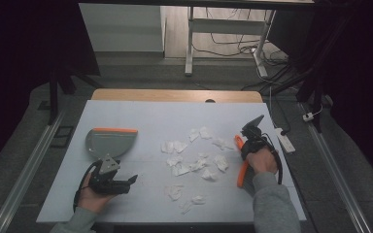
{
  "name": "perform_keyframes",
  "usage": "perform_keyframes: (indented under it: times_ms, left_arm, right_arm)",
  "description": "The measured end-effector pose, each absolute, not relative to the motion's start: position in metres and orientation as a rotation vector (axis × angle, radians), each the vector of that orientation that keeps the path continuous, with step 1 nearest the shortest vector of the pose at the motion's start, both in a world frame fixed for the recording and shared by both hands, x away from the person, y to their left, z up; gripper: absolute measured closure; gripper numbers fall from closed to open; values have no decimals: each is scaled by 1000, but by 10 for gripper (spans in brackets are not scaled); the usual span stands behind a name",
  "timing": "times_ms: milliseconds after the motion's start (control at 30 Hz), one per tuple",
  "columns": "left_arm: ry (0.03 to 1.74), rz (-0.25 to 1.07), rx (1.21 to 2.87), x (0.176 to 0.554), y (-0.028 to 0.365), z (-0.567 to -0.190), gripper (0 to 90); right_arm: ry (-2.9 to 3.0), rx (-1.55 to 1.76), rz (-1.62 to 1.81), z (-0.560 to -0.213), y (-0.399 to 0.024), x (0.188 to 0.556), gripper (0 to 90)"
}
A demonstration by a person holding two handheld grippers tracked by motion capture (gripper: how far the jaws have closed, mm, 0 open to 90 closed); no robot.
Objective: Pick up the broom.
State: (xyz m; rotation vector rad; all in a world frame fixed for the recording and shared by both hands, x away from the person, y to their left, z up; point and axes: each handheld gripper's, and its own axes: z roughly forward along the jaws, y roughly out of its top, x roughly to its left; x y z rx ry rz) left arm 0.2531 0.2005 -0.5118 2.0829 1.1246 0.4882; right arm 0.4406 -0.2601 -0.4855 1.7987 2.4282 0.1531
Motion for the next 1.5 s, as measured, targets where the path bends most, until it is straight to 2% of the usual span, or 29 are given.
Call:
perform_keyframes:
  times_ms: [100,400,633,800,1500]
  left_arm:
    - [1126,489,2077,254,202,-512,183]
    - [1128,499,2067,253,201,-512,183]
    - [1127,504,2062,254,199,-511,183]
    - [1127,505,2065,255,196,-510,183]
    - [1077,500,2055,263,170,-497,185]
  right_arm:
    - [2455,1769,152,-483,-266,440,710]
    - [2493,1774,461,-453,-315,422,711]
    - [2493,1723,656,-428,-327,410,711]
    - [2469,1662,824,-413,-325,401,710]
    - [2426,1524,1200,-406,-300,392,710]
